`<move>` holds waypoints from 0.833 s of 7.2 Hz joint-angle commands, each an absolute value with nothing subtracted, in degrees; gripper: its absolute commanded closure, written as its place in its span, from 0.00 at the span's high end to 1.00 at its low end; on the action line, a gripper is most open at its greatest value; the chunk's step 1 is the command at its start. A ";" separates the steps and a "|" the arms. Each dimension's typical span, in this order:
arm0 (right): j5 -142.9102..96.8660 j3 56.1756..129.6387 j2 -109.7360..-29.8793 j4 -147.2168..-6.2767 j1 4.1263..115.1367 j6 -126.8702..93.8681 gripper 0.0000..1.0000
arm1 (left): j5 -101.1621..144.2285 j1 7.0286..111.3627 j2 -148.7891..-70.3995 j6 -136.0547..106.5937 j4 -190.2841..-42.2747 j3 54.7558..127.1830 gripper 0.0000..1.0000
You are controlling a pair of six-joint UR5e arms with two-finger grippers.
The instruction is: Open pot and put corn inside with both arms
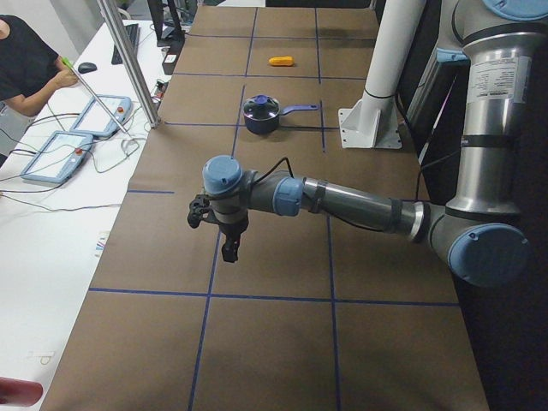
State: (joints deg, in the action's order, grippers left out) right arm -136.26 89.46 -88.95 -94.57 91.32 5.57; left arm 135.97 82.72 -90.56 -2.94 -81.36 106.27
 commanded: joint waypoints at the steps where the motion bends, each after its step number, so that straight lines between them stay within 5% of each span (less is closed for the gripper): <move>1: -136.23 89.56 -88.77 -94.57 91.32 5.54 1.00 | 134.83 78.33 -96.46 -8.15 -62.85 119.13 1.00; 6: -136.23 89.65 -88.59 -94.48 91.32 5.71 1.00 | 125.73 52.80 -115.44 -40.45 -60.29 124.02 1.00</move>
